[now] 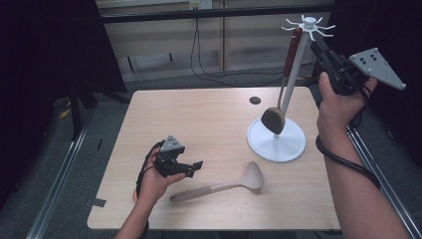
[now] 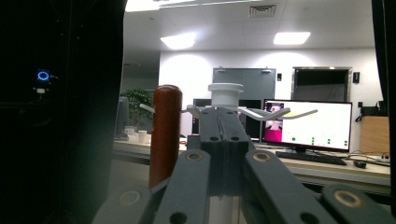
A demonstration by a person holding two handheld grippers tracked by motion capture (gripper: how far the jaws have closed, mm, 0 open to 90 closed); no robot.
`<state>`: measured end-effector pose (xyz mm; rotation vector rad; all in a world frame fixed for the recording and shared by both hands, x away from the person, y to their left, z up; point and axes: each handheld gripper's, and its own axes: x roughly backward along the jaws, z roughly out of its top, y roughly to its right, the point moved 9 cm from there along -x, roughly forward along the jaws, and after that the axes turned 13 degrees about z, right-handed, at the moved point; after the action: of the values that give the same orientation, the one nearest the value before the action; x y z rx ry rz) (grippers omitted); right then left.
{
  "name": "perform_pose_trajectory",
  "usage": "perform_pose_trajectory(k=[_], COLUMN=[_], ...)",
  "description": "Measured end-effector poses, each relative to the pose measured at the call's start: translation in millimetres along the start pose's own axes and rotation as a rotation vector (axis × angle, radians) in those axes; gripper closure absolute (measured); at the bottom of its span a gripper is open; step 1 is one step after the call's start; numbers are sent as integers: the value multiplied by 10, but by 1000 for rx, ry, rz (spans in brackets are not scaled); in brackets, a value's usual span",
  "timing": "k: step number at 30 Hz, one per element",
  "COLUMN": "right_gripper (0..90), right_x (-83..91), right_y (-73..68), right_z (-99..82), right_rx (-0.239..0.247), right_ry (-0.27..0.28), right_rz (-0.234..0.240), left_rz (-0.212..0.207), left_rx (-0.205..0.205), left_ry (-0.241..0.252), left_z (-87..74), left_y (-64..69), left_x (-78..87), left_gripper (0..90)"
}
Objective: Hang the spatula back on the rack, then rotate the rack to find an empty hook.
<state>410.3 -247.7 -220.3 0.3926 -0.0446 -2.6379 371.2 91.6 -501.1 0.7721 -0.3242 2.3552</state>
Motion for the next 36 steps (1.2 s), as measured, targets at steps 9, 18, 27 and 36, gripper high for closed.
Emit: perform_pose_trajectory(k=[9, 18, 27, 36], right_gripper=[817, 628, 408, 294], right_x=[87, 265, 421, 529], right_y=[-9, -254, -464, -621], right_z=[-50, -304, -666, -1049], right_rx=[2, -16, -81, -143], right_ry=[-5, -31, -100, -182], right_rz=[-2, 66, 117, 160], left_rz=[2, 6, 9, 6], left_rx=[-1, -3, 0, 6], left_ry=[-2, -4, -14, -23], left_z=[-7, -24, -65, -112], left_y=[-1, 3, 7, 4], left_x=[7, 14, 16, 34], left_gripper=[120, 120, 120, 120])
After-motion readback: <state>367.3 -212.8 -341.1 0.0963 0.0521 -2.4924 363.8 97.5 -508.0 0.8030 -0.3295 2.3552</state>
